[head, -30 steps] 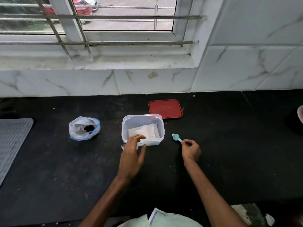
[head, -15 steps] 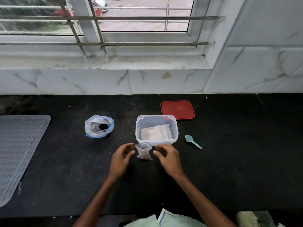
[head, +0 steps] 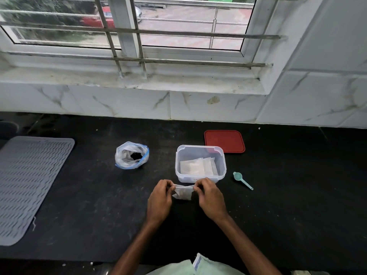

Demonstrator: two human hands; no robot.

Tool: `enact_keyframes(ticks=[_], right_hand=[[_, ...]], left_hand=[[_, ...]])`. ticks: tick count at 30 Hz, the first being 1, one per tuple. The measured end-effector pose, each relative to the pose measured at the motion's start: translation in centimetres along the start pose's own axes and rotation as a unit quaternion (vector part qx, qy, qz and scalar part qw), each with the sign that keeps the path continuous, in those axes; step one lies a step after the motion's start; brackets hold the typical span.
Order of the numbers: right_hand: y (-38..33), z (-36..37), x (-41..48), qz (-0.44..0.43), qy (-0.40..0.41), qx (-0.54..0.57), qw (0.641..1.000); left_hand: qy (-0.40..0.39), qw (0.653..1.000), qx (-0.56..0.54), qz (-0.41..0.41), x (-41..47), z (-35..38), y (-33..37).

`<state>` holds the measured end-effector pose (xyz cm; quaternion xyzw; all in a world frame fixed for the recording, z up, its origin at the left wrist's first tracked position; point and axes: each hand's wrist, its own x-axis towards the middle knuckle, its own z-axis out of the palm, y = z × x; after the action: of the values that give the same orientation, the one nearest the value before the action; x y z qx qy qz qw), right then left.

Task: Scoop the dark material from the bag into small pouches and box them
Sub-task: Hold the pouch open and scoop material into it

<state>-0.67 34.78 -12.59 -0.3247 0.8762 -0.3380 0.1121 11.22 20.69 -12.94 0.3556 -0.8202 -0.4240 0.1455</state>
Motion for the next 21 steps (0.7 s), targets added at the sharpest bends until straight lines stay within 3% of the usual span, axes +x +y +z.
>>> enact_keyframes(ticks=[5,10,16,21], right_hand=[[-0.5,-0.1,0.2,-0.030,0.011,-0.095,0.995],[-0.5,-1.2,0.4,-0.084,-0.003,-0.064,0.994],[-2.0,-0.3,0.7,-0.157,-0.006,-0.105,0.982],[-2.2,0.0,1.0,-0.153,-0.006,-0.084,0.985]], left_hand=[[0.014,0.999,0.035,0.020,-0.8,1.1,1.0],[0.033,0.999,0.018,0.015,-0.6,0.7,0.9],[0.014,0.999,0.001,0.037,-0.9,1.0,1.5],[0.009,0.998,-0.031,0.048,-0.9,1.2,1.5]])
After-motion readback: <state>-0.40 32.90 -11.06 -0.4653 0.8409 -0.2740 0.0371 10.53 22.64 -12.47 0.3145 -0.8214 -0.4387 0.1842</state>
